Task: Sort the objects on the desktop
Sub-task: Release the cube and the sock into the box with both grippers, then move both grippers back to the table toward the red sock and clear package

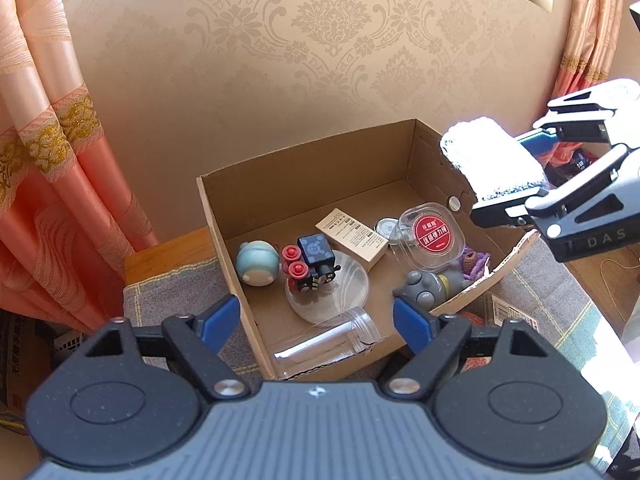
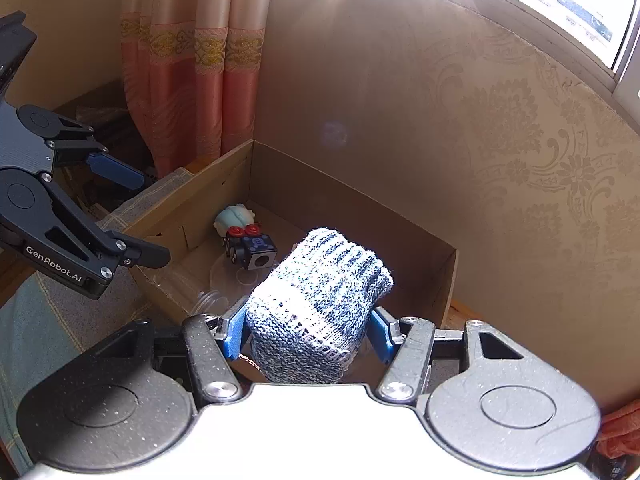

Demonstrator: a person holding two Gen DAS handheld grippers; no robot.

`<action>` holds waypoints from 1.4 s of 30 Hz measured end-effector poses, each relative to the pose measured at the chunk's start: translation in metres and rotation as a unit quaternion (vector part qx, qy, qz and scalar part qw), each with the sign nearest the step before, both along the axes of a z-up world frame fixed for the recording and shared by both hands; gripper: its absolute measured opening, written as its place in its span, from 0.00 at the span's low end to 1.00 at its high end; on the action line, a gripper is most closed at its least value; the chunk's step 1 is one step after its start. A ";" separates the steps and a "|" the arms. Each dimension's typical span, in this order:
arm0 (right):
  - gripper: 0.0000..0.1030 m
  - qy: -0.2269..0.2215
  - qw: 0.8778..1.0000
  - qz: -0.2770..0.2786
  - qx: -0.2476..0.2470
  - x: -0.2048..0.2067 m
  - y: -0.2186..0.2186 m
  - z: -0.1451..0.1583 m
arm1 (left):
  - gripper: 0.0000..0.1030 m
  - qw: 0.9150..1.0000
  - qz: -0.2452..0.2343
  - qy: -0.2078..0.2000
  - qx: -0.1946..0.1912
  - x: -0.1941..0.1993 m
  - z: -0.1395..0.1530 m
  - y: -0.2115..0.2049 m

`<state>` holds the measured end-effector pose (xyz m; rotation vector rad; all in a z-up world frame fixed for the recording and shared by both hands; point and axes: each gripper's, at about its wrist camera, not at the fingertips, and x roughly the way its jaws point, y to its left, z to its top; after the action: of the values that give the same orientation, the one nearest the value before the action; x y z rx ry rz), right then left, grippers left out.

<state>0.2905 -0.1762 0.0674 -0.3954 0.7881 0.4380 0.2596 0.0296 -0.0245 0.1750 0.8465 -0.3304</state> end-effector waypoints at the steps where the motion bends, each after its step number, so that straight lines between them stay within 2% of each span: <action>1: 0.62 0.006 1.000 0.001 0.001 0.007 0.001 0.000 | 0.82 1.000 -0.003 -0.001 -0.001 -0.002 0.000 0.000; 10: 0.62 0.027 0.999 -0.016 0.003 0.053 0.008 0.001 | 0.85 1.000 -0.024 0.000 -0.008 -0.012 0.002 -0.001; 21: 0.63 0.044 0.999 -0.022 -0.016 0.074 0.018 -0.010 | 0.85 0.999 -0.033 0.003 -0.007 -0.014 0.000 -0.003; 23: 0.68 0.038 0.999 -0.032 -0.016 0.076 0.018 -0.008 | 0.85 0.999 -0.037 0.004 -0.007 -0.015 0.000 -0.004; 25: 0.79 0.029 0.999 -0.041 -0.011 0.077 0.017 -0.005 | 0.85 0.999 -0.038 0.003 -0.002 -0.016 0.000 -0.005; 29: 0.84 0.026 0.999 -0.042 -0.001 0.074 0.015 0.000 | 0.85 0.999 -0.036 0.004 0.006 -0.019 -0.001 -0.008; 33: 0.96 0.020 0.999 -0.045 -0.001 0.068 0.013 0.001 | 0.86 0.999 -0.036 0.003 0.011 -0.024 0.001 -0.011; 42: 0.99 0.017 0.999 -0.039 0.004 0.045 0.006 0.004 | 0.87 0.999 -0.032 -0.001 0.014 -0.040 0.005 -0.017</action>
<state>0.3351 -0.1697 0.0716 -0.3491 0.8309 0.3749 0.2195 0.0129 -0.0196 0.2281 0.8456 -0.3796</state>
